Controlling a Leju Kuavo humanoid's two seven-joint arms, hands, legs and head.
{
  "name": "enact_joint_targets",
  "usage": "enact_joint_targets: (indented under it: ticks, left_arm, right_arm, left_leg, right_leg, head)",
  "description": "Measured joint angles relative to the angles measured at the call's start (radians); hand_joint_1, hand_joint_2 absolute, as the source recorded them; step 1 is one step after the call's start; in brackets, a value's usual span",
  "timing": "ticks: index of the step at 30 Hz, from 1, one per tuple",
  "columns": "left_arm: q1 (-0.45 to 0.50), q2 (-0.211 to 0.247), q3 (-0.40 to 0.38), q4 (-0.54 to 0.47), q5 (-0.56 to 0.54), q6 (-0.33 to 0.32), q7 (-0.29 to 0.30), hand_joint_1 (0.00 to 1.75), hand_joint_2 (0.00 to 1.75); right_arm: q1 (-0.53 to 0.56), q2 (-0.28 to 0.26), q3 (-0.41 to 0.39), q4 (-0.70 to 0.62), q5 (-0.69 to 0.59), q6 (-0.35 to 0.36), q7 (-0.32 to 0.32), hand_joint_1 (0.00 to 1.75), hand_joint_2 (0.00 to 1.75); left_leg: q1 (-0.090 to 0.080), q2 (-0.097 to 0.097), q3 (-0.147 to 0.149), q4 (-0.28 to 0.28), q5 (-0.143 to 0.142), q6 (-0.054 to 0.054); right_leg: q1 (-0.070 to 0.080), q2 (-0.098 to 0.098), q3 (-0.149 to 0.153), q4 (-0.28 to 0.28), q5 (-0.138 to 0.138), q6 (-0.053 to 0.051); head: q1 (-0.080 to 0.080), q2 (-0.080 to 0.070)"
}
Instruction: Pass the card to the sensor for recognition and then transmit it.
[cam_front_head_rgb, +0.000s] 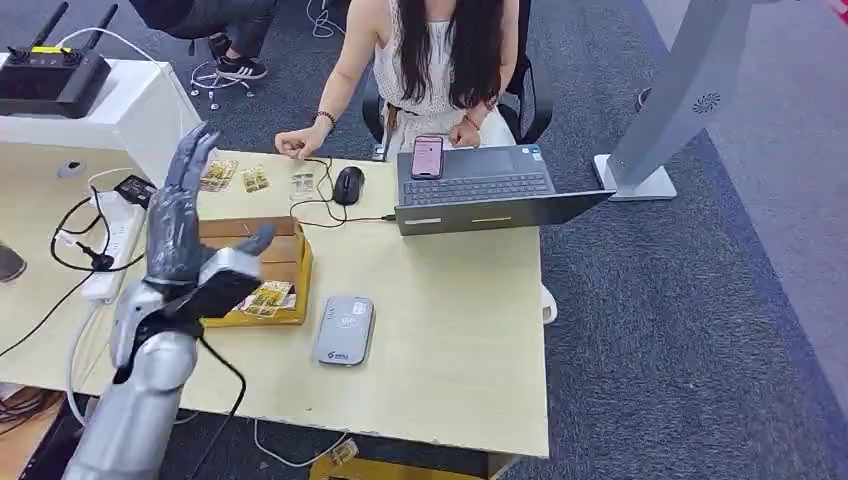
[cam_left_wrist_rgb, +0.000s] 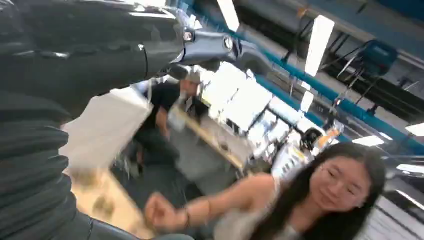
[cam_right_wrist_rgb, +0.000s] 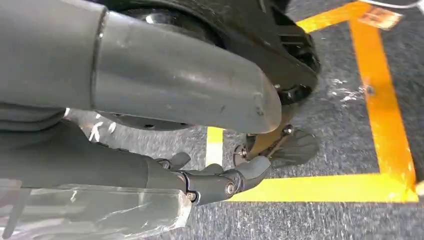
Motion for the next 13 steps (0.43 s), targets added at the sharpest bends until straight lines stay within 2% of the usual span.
enact_joint_targets:
  ticks: [2,4,7,9,11,12,13]
  left_arm:
    - [0.15,0.006,0.146,-0.092,0.164,-0.12,-0.113,0.0,1.75]
    - [0.237,0.005,0.257,-0.147,0.191,-0.185,-0.173,0.0,1.75]
    - [0.303,0.002,0.36,-0.205,0.17,-0.22,-0.179,0.0,1.75]
    - [0.325,-0.003,0.4,-0.231,0.178,-0.237,-0.154,0.0,1.75]
    - [0.347,-0.011,0.447,-0.236,0.249,-0.288,-0.096,0.0,1.75]
    - [0.36,-0.018,0.485,-0.226,0.292,-0.333,-0.073,0.0,1.75]
    - [0.361,-0.027,0.539,-0.175,0.285,-0.375,-0.085,0.0,1.75]
  right_arm:
    - [0.009,0.0,-0.018,0.0,-0.013,0.0,-0.007,0.0,0.0]
    - [0.013,0.0,-0.031,0.0,-0.016,-0.002,-0.008,0.0,0.0]
    - [0.01,0.0,-0.045,0.0,-0.017,-0.002,-0.009,0.0,0.0]
    - [0.009,0.0,-0.05,0.0,-0.017,-0.005,-0.009,0.0,0.0]
    - [0.009,0.0,-0.053,0.0,-0.022,-0.01,-0.009,0.0,0.0]
    - [0.008,0.001,-0.056,0.0,-0.024,-0.013,-0.009,0.0,0.0]
    - [0.009,0.002,-0.06,0.0,-0.025,-0.018,-0.009,0.0,0.0]
  left_leg:
    - [0.0,0.002,0.001,0.0,-0.001,0.0]
    - [0.001,-0.002,0.0,0.0,-0.001,0.0]
    - [0.001,-0.006,-0.001,0.0,-0.001,0.0]
    - [0.001,-0.006,-0.001,0.0,-0.001,0.0]
    - [0.001,-0.007,-0.001,0.0,-0.001,0.0]
    - [0.0,-0.006,0.0,0.0,-0.001,0.0]
    - [0.0,-0.006,0.0,-0.001,-0.001,0.0]
  right_leg:
    - [0.0,0.002,-0.001,0.0,-0.001,-0.001]
    - [0.001,-0.002,-0.001,0.0,-0.003,-0.001]
    - [0.001,-0.005,0.0,0.0,-0.003,-0.001]
    - [0.001,-0.006,0.002,0.0,-0.003,-0.001]
    - [0.001,-0.007,0.003,0.0,-0.003,-0.001]
    - [0.001,-0.007,0.004,0.0,-0.003,-0.001]
    - [0.0,-0.007,0.004,0.0,-0.003,0.0]
  head:
    - [-0.002,0.0]
    - [-0.002,0.0]
    - [-0.002,0.0]
    - [-0.002,0.0]
    - [-0.002,0.0]
    - [-0.001,0.0]
    - [-0.001,0.0]
